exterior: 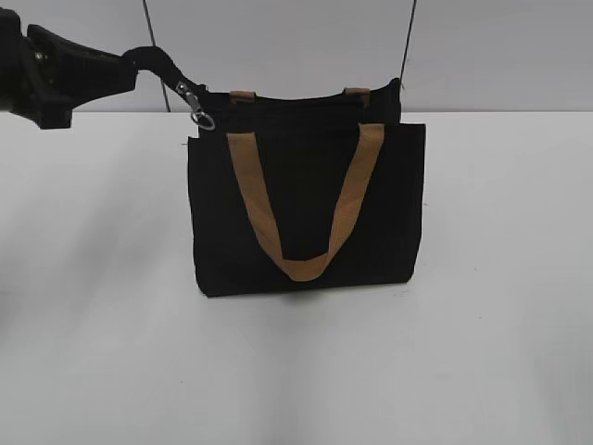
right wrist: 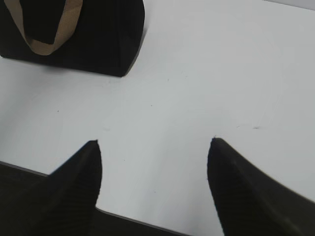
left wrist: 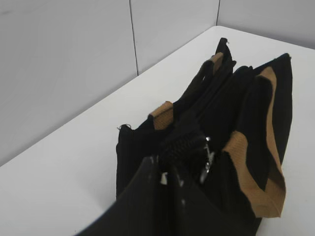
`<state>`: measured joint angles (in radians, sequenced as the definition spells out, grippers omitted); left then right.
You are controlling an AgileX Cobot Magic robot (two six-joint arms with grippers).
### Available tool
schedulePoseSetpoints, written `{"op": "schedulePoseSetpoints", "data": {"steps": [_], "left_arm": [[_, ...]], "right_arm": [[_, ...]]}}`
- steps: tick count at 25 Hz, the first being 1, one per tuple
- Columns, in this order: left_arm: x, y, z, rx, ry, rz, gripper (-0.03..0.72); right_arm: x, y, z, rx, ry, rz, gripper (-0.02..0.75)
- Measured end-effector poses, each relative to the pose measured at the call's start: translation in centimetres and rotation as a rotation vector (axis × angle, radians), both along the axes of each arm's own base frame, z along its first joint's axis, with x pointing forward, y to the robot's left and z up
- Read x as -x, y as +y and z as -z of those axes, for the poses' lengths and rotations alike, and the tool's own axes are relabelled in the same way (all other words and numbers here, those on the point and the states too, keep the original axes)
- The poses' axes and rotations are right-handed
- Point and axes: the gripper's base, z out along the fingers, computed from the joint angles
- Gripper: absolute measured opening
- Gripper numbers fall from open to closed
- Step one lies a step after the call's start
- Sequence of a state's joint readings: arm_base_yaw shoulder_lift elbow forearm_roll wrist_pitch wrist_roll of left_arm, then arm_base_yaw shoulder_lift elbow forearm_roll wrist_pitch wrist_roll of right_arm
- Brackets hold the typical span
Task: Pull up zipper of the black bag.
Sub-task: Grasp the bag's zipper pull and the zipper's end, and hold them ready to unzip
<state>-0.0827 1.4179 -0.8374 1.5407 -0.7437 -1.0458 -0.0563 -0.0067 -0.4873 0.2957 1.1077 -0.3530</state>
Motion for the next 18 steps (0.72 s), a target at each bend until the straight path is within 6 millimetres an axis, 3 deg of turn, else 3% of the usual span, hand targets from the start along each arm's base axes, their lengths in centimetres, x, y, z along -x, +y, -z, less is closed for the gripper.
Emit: {"op": "schedulePoseSetpoints", "data": {"steps": [18], "left_arm": [[0.14, 0.01, 0.11, -0.023, 0.004, 0.012, 0.018]], "right_arm": [[0.00, 0.01, 0.00, -0.002, 0.000, 0.000, 0.521]]}}
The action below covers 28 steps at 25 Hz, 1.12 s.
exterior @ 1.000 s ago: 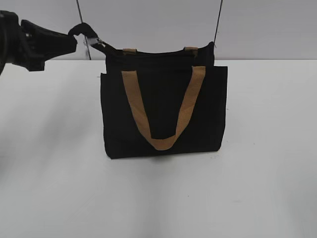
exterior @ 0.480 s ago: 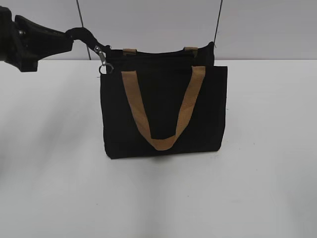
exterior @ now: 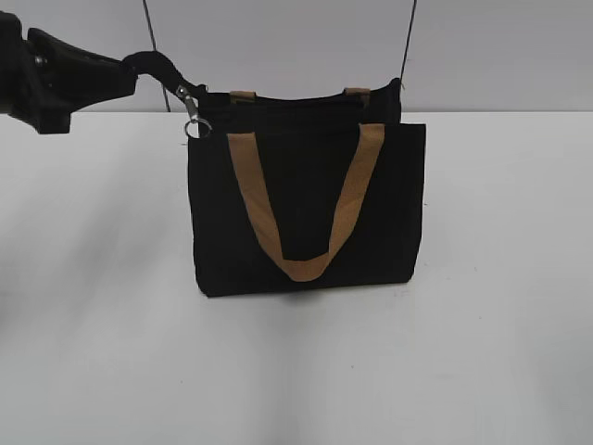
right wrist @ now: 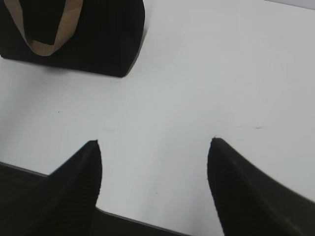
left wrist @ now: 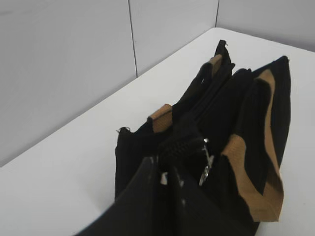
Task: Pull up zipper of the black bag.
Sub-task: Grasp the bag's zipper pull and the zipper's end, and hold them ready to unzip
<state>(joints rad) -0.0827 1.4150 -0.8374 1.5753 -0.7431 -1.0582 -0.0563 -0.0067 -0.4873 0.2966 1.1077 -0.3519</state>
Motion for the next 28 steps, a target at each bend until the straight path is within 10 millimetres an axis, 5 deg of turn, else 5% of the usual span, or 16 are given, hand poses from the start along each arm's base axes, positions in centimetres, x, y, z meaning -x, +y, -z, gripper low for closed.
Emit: {"op": "schedulePoseSetpoints", "data": {"steps": [8, 14, 28], "left_arm": [[0.3, 0.0, -0.9, 0.038, -0.020, -0.006, 0.018], [0.4, -0.1, -1.0, 0.042, -0.022, -0.005, 0.018], [0.2, 0.0, -1.2, 0.084, -0.019, -0.028, 0.018]], "right_arm": [[-0.6, 0.2, -1.0, -0.033, -0.013, -0.010, 0.521], [-4.8, 0.3, -3.7, -0.083, 0.022, -0.028, 0.521], [-13.8, 2.5, -5.8, -0.237, 0.044, -0.335, 0.522]]}}
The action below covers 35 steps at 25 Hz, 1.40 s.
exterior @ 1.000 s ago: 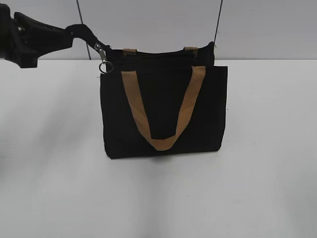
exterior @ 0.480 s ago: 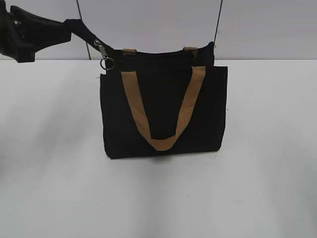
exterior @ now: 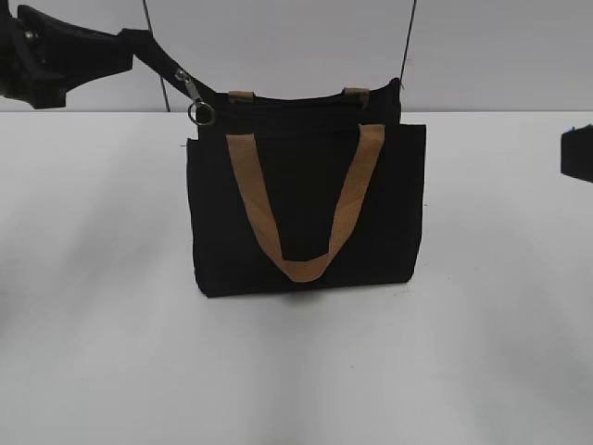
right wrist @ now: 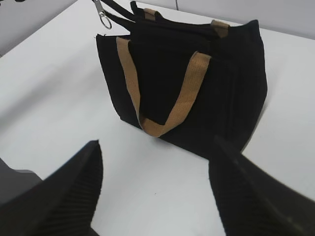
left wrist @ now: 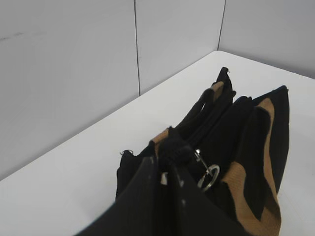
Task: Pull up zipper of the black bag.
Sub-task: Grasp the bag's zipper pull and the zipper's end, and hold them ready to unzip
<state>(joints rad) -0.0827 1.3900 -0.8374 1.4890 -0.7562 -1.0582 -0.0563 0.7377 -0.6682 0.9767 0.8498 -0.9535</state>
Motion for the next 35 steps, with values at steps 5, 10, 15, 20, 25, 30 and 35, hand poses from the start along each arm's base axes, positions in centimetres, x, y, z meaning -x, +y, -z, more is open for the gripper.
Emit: {"op": "schedulePoseSetpoints", "data": {"steps": [5, 10, 15, 20, 25, 30, 35], "left_arm": [[-0.1, 0.0, -0.1, 0.020, 0.002, -0.009, 0.018], [-0.1, 0.0, -0.2, 0.027, 0.002, -0.013, 0.018], [0.0, -0.1, -0.2, 0.034, 0.001, 0.002, 0.018], [0.0, -0.1, -0.2, 0.037, 0.001, 0.007, 0.018], [0.1, -0.1, -0.2, 0.037, 0.001, 0.008, 0.019], [0.1, -0.1, -0.2, 0.037, 0.001, 0.008, 0.019], [0.1, -0.1, -0.3, 0.038, 0.001, 0.009, 0.019]], "right_arm": [[-3.9, 0.5, -0.2, 0.056, 0.030, -0.081, 0.522], [-8.2, 4.5, -0.2, 0.087, 0.036, -0.222, 0.522], [-12.2, 9.9, 1.8, 0.117, 0.092, -0.334, 0.522], [-15.4, 14.3, 3.6, 0.155, 0.098, -0.411, 0.522], [-17.8, 17.6, 4.9, 0.199, 0.058, -0.491, 0.522], [-19.6, 19.4, 6.0, 0.229, 0.021, -0.516, 0.522], [-19.9, 20.6, 6.3, 0.236, 0.002, -0.535, 0.522]]}}
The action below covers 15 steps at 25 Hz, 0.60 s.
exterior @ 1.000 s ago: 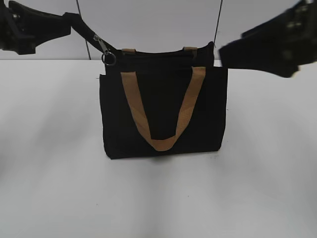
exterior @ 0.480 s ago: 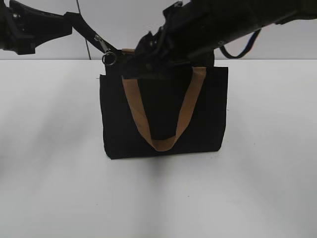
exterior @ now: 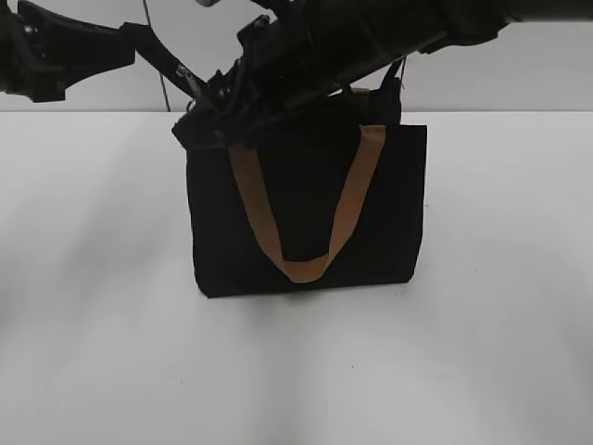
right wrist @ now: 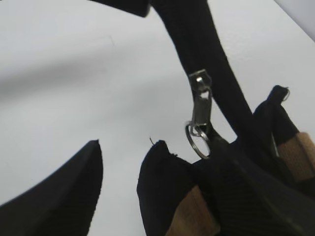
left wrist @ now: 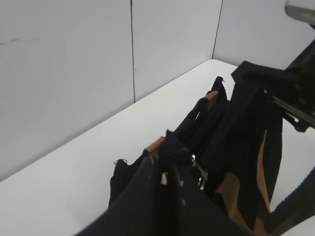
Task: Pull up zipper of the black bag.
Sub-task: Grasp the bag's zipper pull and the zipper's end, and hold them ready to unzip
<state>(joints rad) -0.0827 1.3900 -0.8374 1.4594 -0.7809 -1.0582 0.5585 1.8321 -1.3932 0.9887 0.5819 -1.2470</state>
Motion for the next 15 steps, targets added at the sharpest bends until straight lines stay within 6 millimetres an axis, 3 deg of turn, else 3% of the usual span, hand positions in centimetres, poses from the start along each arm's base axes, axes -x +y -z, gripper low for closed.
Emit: {"op": "schedulePoseSetpoints", "data": {"steps": [15], "left_arm": [[0.04, -0.04, -0.03, 0.003, -0.001, 0.007, 0.019]], "right_arm": [[0.00, 0.95, 1.16, 0.018, -0.004, -0.012, 0.522]]}}
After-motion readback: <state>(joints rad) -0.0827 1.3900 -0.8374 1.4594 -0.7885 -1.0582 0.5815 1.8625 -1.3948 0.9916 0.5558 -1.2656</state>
